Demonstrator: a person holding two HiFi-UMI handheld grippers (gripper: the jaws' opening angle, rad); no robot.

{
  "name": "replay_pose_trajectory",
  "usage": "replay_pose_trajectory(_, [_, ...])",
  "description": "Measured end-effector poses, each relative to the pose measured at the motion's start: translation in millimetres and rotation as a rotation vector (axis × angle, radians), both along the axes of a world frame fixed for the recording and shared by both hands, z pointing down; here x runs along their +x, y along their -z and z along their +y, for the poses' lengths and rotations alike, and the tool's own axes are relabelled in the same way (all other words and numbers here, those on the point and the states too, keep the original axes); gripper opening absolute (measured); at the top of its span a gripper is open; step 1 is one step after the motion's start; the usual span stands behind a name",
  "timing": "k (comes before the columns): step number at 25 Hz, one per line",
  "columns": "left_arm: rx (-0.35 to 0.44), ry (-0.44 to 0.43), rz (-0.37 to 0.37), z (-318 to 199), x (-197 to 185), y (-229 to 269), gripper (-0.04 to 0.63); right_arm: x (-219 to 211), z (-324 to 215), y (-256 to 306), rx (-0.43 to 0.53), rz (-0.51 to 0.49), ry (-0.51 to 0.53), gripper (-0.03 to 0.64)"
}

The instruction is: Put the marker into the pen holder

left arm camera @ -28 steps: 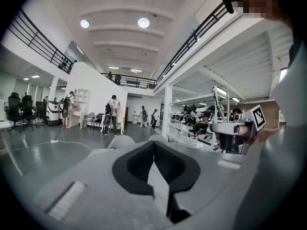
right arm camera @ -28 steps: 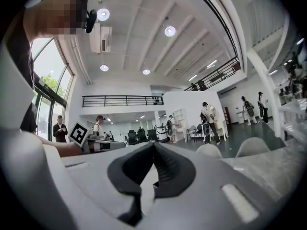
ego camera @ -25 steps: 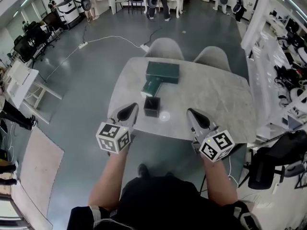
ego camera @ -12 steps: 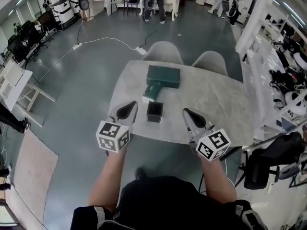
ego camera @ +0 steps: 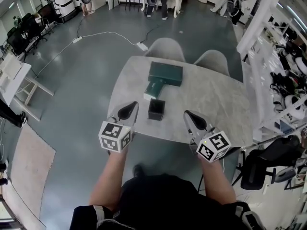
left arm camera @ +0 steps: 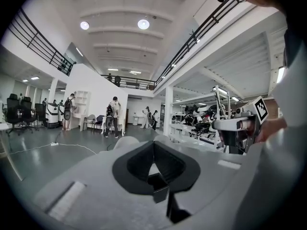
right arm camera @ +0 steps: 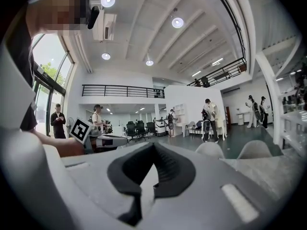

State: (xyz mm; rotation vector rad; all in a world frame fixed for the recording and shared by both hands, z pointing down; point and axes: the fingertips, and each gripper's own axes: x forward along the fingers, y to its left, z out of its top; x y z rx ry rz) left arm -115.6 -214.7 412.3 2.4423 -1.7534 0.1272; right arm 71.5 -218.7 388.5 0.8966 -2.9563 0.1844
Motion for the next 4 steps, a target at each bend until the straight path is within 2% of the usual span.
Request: replay_pose_trajectory(4, [-0.009, -0.013, -0.002, -2.8, 6.9, -2.5, 0.011, 1.3, -3.1, 0.2, -0.004, -0.006, 0.006, 0.002])
